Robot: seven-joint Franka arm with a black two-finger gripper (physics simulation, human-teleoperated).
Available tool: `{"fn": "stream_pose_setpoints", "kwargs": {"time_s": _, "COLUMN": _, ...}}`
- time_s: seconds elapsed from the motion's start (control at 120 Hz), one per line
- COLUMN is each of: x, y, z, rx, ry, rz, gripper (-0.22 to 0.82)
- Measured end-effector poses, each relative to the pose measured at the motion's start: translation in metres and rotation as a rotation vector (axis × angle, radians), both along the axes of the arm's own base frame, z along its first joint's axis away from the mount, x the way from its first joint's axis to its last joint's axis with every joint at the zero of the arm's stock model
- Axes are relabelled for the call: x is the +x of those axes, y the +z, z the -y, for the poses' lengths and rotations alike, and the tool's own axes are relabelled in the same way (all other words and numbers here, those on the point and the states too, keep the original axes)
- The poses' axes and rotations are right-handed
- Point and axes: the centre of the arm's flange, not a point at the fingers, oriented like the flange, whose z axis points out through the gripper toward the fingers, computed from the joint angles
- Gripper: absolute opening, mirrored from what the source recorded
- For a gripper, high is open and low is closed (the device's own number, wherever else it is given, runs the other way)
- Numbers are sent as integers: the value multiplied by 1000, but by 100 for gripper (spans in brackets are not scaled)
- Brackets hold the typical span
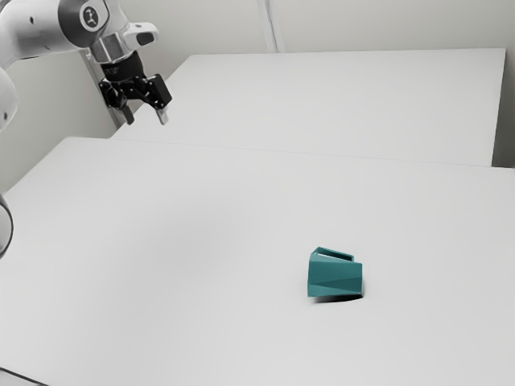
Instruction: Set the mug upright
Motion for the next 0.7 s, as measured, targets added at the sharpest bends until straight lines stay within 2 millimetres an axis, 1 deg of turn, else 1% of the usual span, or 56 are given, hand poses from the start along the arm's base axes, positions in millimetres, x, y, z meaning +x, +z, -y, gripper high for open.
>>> {"fn": "stream_pose_setpoints", "kwargs": {"time_s": 0.158, "x": -2, "y": 1, "z": 1, "rx": -2, "ry": -6, "rz": -6, "gripper": 60}}
{"fn": "stream_pose_setpoints", "kwargs": {"time_s": 0.267, "x": -6, "y": 10, "z": 5, "rx": -6, "ry": -17, "rz": 6, "gripper": 60}}
{"fn": "stream_pose_setpoints", "kwargs": {"time_s": 0.3, "x": -6, "y": 10, "z": 9, "rx": -14, "ry": -25, "rz": 6, "gripper": 60}}
{"fn": "stream_pose_setpoints", "kwargs": {"time_s": 0.342, "x": -6, "y": 7, "z": 19, "rx": -37, "ry": -41, "rz": 1, "gripper": 60}}
{"fn": "stream_pose_setpoints", "kwargs": {"time_s": 0.408, "x": -9, "y": -8, "z": 35, "rx": -119, "ry": -54, "rz": -27, "gripper": 60}}
{"fn": "stream_pose_setpoints", "kwargs": {"time_s": 0.475, "x": -12, "y": -29, "z": 45, "rx": -212, "ry": -50, "rz": -51, "gripper": 60}}
{"fn": "stream_pose_setpoints", "kwargs": {"time_s": 0.542, "x": -16, "y": -46, "z": 61, "rx": -284, "ry": -58, "rz": -57, "gripper": 60}}
{"fn": "stream_pose_setpoints", "kwargs": {"time_s": 0.625, "x": -23, "y": -88, "z": 76, "rx": -387, "ry": -42, "rz": -74, "gripper": 60}}
{"fn": "stream_pose_setpoints", "kwargs": {"time_s": 0.667, "x": -24, "y": -104, "z": 82, "rx": -427, "ry": -35, "rz": -68, "gripper": 60}}
{"fn": "stream_pose_setpoints", "kwargs": {"time_s": 0.7, "x": -24, "y": -114, "z": 90, "rx": -449, "ry": -36, "rz": -61, "gripper": 60}}
